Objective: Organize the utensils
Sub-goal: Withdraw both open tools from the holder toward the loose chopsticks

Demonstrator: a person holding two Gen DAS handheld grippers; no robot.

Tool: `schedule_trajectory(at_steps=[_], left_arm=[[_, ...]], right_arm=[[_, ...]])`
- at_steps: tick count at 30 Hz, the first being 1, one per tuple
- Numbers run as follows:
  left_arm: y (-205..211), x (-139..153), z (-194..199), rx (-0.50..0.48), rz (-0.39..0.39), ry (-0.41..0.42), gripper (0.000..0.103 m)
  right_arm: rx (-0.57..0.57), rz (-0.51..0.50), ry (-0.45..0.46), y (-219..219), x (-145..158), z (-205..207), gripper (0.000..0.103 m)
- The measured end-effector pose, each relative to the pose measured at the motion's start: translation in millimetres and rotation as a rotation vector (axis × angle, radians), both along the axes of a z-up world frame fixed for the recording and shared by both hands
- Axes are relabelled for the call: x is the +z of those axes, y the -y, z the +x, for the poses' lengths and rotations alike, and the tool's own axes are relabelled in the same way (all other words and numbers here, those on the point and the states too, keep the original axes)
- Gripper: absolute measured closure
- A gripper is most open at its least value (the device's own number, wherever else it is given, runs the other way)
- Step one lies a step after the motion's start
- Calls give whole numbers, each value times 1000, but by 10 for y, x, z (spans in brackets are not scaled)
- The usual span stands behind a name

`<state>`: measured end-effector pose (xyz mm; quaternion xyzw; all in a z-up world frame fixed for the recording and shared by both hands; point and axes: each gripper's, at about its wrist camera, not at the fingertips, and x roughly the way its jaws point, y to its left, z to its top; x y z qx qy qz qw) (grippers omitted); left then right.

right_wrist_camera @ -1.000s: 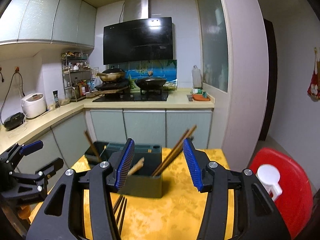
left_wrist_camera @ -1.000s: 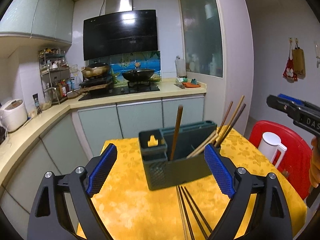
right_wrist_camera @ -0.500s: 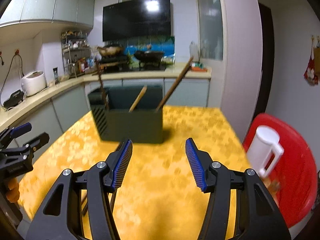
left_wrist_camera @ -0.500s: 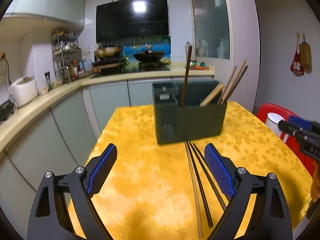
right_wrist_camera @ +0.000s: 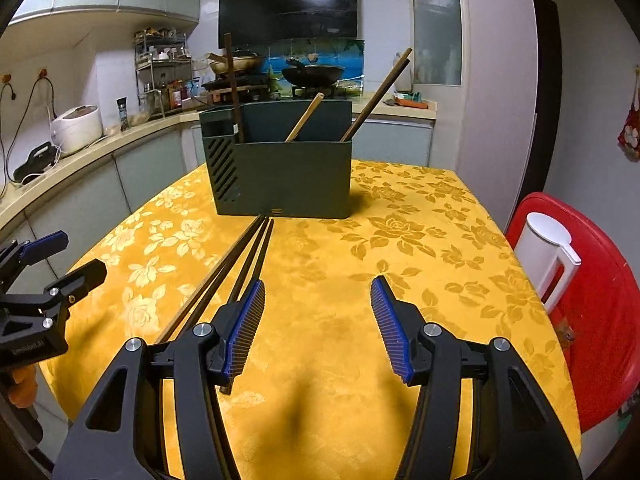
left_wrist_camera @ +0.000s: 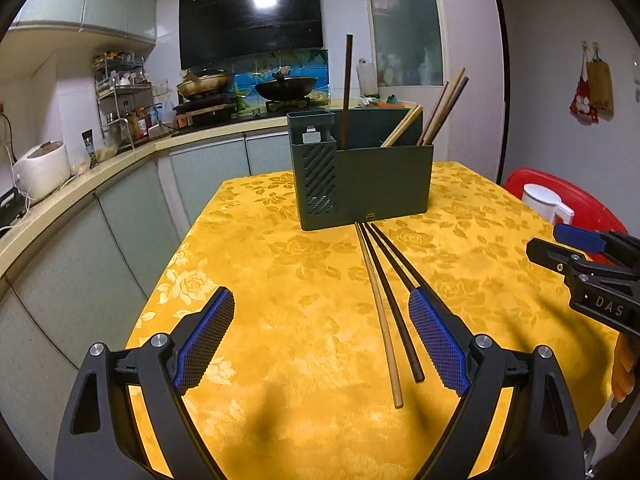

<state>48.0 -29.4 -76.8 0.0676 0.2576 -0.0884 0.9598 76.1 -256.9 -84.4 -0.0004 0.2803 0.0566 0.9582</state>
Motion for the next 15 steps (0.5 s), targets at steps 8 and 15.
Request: schedule_trajectory(at_steps=[8, 15], left_arm=[[-27, -97, -74, -35, 19, -5, 17], [-36, -293, -85, -99, 4, -89, 17]], right_arm=[[13, -33, -25, -85, -168, -80, 49], [58, -46, -83, -203, -371, -92, 49]])
